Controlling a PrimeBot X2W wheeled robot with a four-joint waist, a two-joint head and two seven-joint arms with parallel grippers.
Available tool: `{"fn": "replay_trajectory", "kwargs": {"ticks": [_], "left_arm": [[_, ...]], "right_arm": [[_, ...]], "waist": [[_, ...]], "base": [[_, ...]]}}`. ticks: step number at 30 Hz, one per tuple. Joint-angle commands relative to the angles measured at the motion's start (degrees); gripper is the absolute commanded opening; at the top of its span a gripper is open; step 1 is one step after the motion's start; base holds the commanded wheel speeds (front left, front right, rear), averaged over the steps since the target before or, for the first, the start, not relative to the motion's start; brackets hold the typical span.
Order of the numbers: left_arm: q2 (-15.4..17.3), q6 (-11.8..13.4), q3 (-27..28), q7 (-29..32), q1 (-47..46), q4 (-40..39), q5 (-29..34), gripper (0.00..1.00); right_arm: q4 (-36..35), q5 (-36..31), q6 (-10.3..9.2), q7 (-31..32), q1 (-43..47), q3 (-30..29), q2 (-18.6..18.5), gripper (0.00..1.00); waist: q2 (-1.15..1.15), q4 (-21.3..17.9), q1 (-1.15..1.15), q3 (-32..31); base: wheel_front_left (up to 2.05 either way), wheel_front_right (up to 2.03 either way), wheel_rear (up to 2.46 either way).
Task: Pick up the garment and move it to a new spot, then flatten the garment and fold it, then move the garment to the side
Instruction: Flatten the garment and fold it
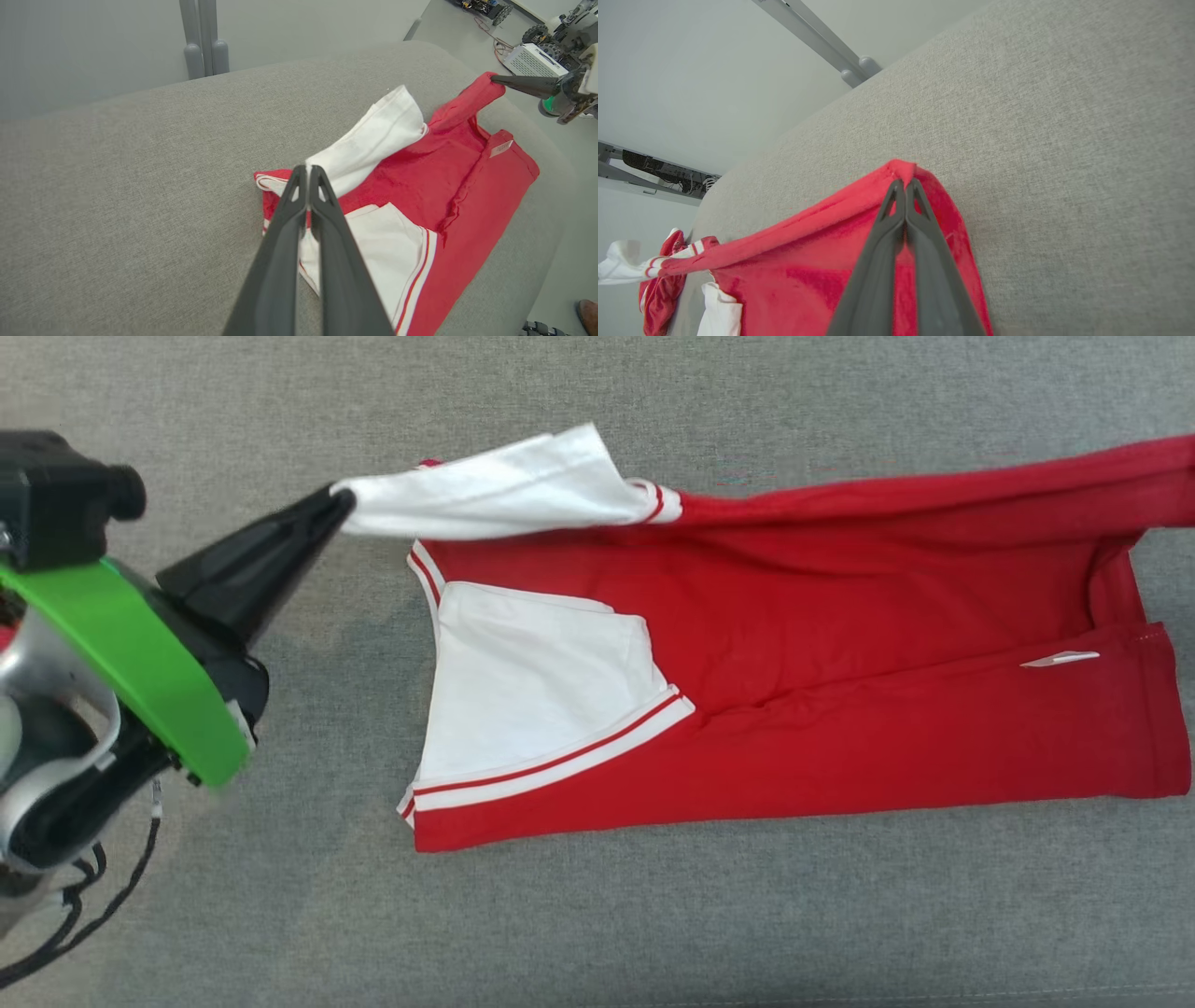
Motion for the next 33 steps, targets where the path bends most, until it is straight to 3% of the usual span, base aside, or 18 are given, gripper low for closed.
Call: {"fn": "replay_trajectory", "kwargs": {"ticks": [1, 17, 28, 29, 30, 31, 32, 33], "left_arm": [[0.9, 0.7, -0.2, -0.6, 1.5, -0.9, -0.4, 0.00], [3.7, 4.8, -4.1, -5.6, 15.2, -5.9, -0.5, 0.00], [-1.9, 5.6, -9.1, -6.3, 18.1, 0.7, 3.5, 0.00], [-2.6, 5.6, -9.6, -6.4, 18.2, 1.6, 3.5, 0.17], [-3.2, 5.7, -9.8, -6.6, 18.3, 2.2, 3.5, 0.44], [-3.8, 5.8, -10.0, -6.8, 18.5, 3.1, 3.7, 0.96], [-4.3, 6.0, -10.1, -7.3, 18.7, 3.7, 4.0, 1.00], [-4.9, 6.5, -10.0, -8.3, 19.0, 4.5, 4.5, 1.00]], "right_arm": [[-0.7, 0.5, 0.00, 0.3, 1.5, -0.3, -0.6, 0.00], [-8.8, 0.6, 0.00, -2.4, 18.5, -4.2, -3.7, 0.00], [-8.7, -0.8, 0.00, -1.5, 21.8, -2.1, -2.2, 0.00], [-8.4, -1.1, 0.00, -1.3, 21.7, -1.8, -2.0, 0.00], [-8.2, -1.3, 0.00, -1.3, 21.7, -1.5, -1.9, 0.02], [-7.9, -1.2, 0.00, -1.1, 21.6, -1.1, -1.5, 0.20], [-7.6, -1.3, 0.00, -1.2, 21.6, -1.0, -1.2, 0.71], [-7.3, -1.7, 0.00, -1.9, 21.6, -1.0, -0.9, 1.00]], "waist": [[0.00, 0.3, 0.00, 0.0], [0.00, 1.1, 0.00, -1.9], [0.00, 1.2, 0.00, -2.6], [0.00, 1.1, 0.00, -2.9], [0.00, 1.1, 0.00, -3.2], [0.00, 1.1, 0.00, -3.8], [0.00, 1.0, 0.00, -4.2], [0.00, 0.9, 0.00, -5.0]], "base": [[0.00, 0.00, 0.00], [0.00, 0.00, 0.00], [0.00, 0.00, 0.00], [0.00, 0.00, 0.00], [0.00, 0.00, 0.00], [0.00, 0.00, 0.00], [0.00, 0.00, 0.00], [0.00, 0.00, 0.00]]}}
